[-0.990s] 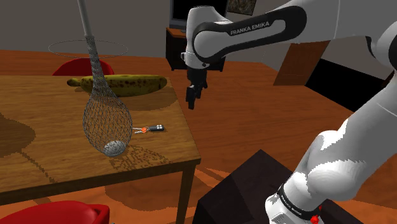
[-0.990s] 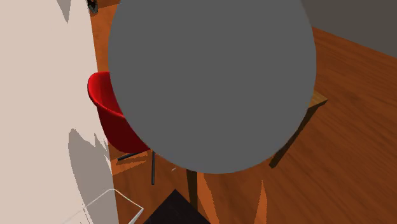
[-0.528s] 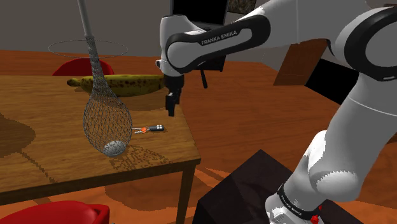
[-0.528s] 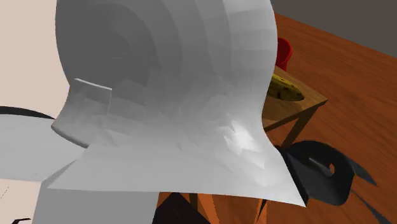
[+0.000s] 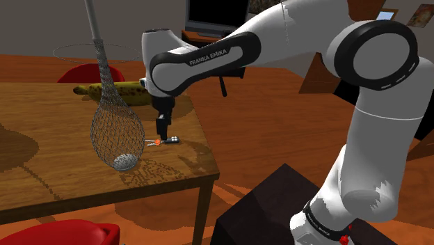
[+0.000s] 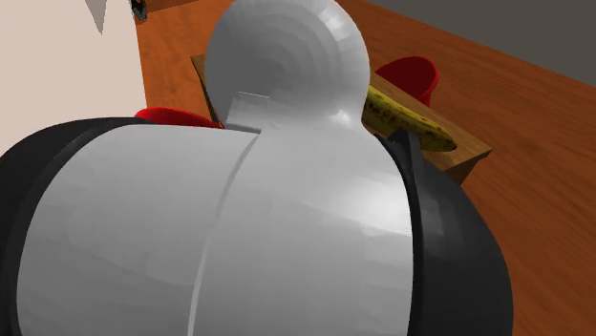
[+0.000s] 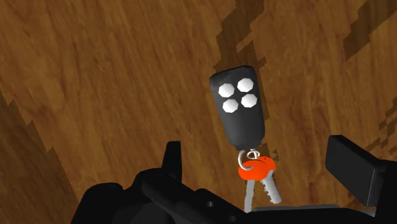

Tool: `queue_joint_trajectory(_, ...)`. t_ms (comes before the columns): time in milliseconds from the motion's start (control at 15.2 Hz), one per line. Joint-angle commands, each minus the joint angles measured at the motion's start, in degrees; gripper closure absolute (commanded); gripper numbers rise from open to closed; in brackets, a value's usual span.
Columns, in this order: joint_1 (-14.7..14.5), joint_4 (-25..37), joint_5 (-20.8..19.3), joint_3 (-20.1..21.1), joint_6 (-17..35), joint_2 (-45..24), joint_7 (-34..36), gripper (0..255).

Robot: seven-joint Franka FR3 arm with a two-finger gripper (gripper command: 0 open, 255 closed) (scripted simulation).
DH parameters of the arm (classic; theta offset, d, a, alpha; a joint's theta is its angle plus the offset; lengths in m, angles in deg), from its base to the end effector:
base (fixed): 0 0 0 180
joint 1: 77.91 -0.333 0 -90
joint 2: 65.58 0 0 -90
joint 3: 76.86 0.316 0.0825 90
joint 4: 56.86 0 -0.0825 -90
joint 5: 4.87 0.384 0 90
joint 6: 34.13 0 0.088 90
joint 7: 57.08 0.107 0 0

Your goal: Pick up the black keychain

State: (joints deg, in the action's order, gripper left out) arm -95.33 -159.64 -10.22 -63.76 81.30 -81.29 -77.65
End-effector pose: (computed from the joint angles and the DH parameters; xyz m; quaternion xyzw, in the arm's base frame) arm 0.5446 0.3041 0.3967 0.8942 0.4469 -0.0216 0.0128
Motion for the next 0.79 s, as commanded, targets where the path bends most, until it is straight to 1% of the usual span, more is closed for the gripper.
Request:
queue_joint_trajectory(0, -0.34, 0.49, -0.37, 0.14, 0.95, -1.43, -0.07, 0)
queue_joint_trajectory(330, -0.44, -1.34, -0.89, -0.04, 4.27, -2.98, 0.32, 0)
queue_joint_trajectory(462, -0.45, -1.53, -0.95, -0.06, 4.65, -3.17, 0.37, 0)
queue_joint_trajectory(528, -0.49, -1.46, -0.95, -0.05, 4.57, -3.18, 0.41, 255)
queue_joint_trajectory(726, -0.48, -1.74, -0.93, -0.03, 4.71, -3.03, 0.42, 255)
